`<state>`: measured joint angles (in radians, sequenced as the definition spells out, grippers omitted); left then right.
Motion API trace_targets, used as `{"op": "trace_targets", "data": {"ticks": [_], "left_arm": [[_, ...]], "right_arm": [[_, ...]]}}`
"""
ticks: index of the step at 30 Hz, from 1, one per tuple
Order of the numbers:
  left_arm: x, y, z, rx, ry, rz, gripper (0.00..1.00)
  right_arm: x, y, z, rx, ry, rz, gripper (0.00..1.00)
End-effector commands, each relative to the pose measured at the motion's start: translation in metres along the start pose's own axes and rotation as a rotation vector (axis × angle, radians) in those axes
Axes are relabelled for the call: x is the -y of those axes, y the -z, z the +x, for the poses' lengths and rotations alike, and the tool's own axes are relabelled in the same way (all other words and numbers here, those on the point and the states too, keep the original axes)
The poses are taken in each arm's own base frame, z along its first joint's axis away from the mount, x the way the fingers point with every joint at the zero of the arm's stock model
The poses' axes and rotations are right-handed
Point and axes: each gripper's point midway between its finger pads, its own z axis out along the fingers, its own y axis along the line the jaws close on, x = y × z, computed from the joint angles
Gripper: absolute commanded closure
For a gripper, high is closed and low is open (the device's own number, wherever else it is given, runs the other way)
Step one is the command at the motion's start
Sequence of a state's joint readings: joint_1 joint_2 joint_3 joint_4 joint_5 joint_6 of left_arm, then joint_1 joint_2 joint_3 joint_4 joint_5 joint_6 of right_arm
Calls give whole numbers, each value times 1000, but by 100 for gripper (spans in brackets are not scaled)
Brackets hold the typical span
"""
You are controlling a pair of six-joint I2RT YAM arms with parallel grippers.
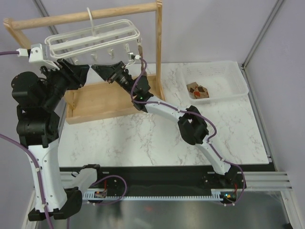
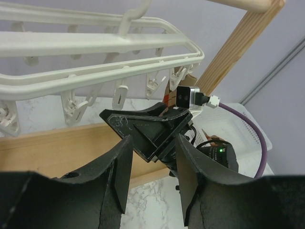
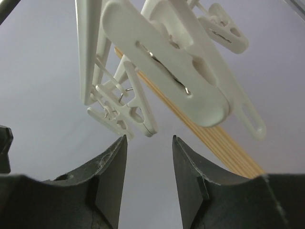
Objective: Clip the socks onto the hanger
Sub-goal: Open the clamp at the hanger.
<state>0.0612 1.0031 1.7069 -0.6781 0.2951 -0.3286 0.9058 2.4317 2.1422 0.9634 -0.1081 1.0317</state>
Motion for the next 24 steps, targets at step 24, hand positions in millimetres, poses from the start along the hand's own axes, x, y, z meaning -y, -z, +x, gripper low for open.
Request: {"op": "trace_targets", "data": {"ticks": [24], "left_arm": [[5,0,-5,26,9,28,51]], "right_arm": [[-60,-22,-45,15,86,-138,54]]}}
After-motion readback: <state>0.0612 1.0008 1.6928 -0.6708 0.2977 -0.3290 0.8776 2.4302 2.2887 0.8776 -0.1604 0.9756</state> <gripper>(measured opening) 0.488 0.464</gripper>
